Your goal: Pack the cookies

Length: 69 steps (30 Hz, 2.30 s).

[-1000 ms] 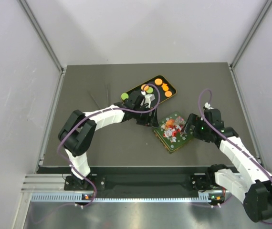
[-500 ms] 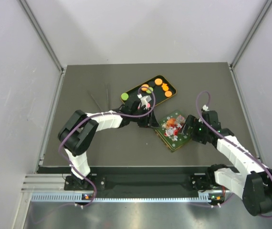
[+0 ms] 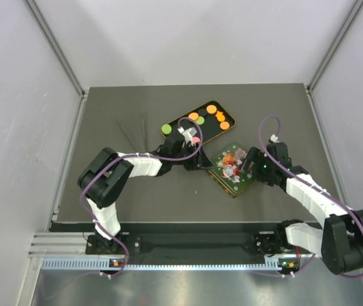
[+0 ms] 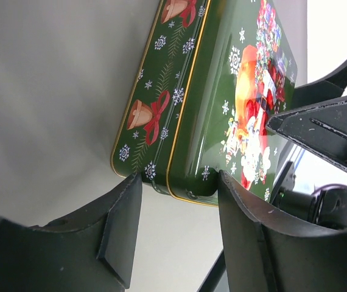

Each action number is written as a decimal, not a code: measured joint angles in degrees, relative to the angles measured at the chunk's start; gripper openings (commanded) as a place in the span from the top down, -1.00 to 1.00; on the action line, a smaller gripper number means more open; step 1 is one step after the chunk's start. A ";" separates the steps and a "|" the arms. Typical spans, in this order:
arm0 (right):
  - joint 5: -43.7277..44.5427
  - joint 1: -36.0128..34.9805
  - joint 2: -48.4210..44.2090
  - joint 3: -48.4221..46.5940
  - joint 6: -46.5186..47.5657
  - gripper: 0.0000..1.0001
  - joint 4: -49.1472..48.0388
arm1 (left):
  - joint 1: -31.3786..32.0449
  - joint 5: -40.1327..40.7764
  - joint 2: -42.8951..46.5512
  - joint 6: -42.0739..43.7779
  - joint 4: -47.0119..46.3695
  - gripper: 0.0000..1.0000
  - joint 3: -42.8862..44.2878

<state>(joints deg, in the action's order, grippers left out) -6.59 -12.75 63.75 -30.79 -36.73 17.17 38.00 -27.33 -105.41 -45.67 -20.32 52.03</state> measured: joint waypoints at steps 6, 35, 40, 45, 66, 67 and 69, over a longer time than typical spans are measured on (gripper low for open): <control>2.05 -0.33 1.18 -1.05 0.17 -0.99 -0.87 | 0.68 2.29 -0.07 -1.75 -2.23 0.38 -0.68; -8.04 3.19 3.19 -6.51 5.66 -0.99 3.67 | 5.95 7.91 7.41 10.16 25.57 -0.36 5.79; -10.25 4.46 3.87 -6.54 5.70 -0.99 3.32 | 5.42 7.23 6.32 13.07 30.36 -0.36 10.82; -11.58 5.03 4.42 -6.51 5.68 -0.95 2.54 | 4.76 6.47 3.30 15.02 31.67 -0.35 13.94; -15.04 6.19 6.01 -5.46 5.42 -0.85 -1.86 | 4.20 3.32 0.39 15.72 35.30 0.04 17.27; -15.15 6.19 6.25 -5.29 5.42 -0.85 -2.05 | 4.20 3.15 0.39 15.69 35.36 0.06 17.31; -15.17 6.19 6.58 -5.18 5.42 -0.85 -2.23 | 4.20 3.04 0.46 15.69 35.50 0.10 17.44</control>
<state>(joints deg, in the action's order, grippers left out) -21.76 -6.57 70.32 -35.97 -31.31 14.94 42.19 -24.29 -104.95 -29.98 15.18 69.47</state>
